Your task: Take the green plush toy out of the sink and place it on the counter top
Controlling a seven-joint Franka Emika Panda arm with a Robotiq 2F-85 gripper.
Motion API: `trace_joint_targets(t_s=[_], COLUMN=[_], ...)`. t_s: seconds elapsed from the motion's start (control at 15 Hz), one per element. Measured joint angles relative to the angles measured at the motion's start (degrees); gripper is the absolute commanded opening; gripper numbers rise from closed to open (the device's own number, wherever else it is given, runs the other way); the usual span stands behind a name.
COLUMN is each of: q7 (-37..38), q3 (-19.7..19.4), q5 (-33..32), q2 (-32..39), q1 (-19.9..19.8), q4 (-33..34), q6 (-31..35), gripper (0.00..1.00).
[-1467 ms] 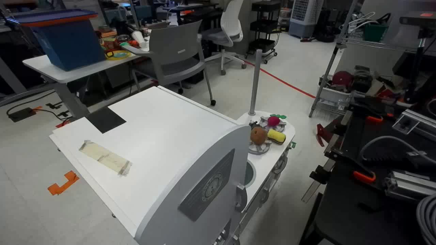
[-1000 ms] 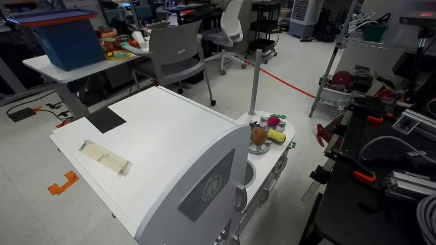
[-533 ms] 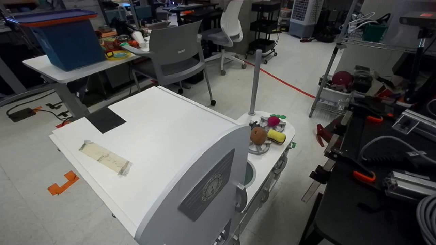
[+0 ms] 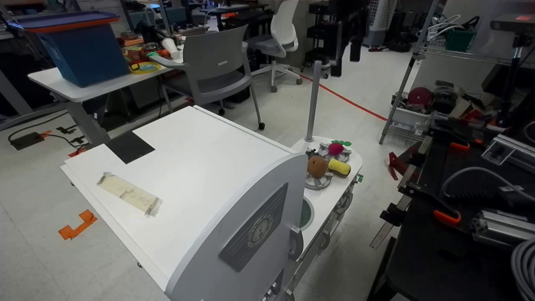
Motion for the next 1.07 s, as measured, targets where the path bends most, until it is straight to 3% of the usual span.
trace_joint_targets(t_s=[0.4,0.67,1.07], q7=[-0.58,-6.22,-13.55], q3=[-2.33,-1.44,-0.94], q5=[-2.09,1.09,1.40], q2=[15.23,24.53,38.36], q1=[2.14,1.63,1.87], q4=[2.17,3.17,10.95], q6=[14.32,23.21,30.59], gripper=[1.00,1.00,1.00])
